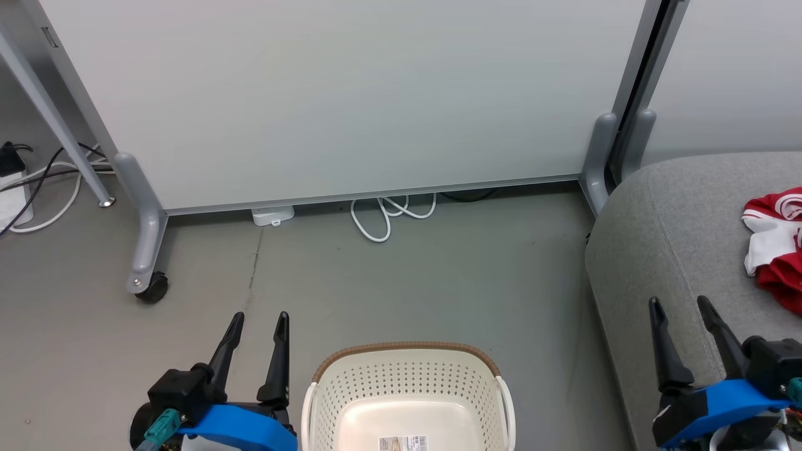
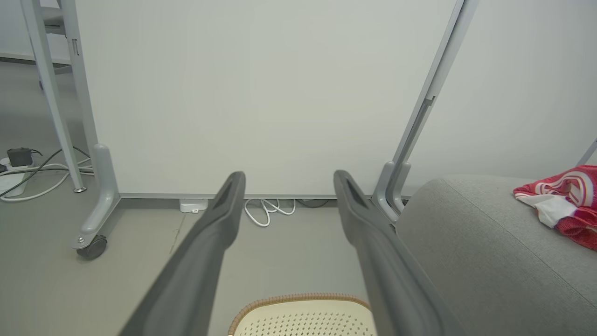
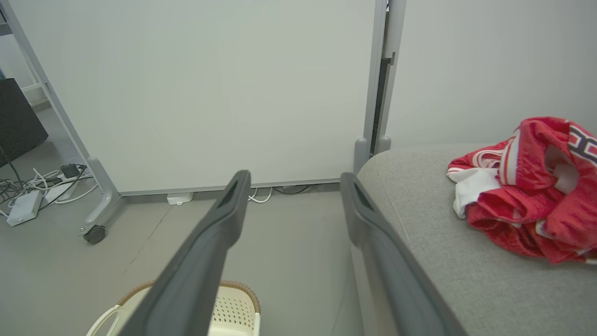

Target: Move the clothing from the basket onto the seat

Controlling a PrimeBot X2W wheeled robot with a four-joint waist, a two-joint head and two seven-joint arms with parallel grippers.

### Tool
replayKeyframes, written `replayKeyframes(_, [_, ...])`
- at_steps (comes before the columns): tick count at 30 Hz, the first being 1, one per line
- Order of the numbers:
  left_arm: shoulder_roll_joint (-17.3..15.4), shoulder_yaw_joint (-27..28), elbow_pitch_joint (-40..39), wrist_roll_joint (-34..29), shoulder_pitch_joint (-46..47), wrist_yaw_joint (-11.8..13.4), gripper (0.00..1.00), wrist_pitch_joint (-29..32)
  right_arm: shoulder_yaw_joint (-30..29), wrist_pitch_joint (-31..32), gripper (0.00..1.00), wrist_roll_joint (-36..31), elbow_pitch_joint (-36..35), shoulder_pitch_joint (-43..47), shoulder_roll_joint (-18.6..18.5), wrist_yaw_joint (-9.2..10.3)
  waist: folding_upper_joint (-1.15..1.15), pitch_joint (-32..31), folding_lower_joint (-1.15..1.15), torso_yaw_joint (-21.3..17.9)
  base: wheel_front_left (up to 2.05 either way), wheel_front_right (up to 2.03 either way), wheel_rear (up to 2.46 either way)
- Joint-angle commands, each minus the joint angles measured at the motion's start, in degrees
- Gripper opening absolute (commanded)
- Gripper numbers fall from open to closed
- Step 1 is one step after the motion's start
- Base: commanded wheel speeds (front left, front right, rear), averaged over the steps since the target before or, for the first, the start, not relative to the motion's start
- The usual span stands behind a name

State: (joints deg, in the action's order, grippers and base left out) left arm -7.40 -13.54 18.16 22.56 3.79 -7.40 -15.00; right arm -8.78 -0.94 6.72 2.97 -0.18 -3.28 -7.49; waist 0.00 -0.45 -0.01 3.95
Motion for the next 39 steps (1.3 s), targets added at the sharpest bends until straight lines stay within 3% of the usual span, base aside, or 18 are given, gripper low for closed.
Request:
replayKeyframes(1, [0.0, 0.7, 0.2, -0.4, -0.4, -0.1, 1.00, -0.3, 0.4, -0.6, 1.00, 1.0, 0.8, 1.0, 0.2, -0.01, 0.00, -0.3, 0.01, 0.3, 0.00, 0.00, 0.00])
replayKeyframes(30, [0.0, 2.7, 1.1, 0.0, -1.3, -0.1, 1.00, -0.3, 3.9, -2.7, 1.00, 3.6, 6.4, -0.3, 0.4, -0.02, 0.00, -0.2, 0.01, 0.1, 0.00, 0.00, 0.00])
replayKeyframes(31, [0.3, 2.4, 1.2, 0.0, -1.9, 0.0, 0.00, 0.0, 3.9, -2.4, 0.00, 3.2, 6.6, 0.4, 0.4, 0.00, 0.00, -0.2, 0.02, 0.1, 0.00, 0.00, 0.00])
replayKeyframes(39, [0.7, 1.7, 5.1, 0.4, -5.1, 0.0, 0.00, 0.3, 3.8, -2.1, 0.00, 3.3, 11.0, 1.7, 0.9, 0.01, 0.00, -0.2, 0.02, 0.1, 0.00, 0.00, 0.00])
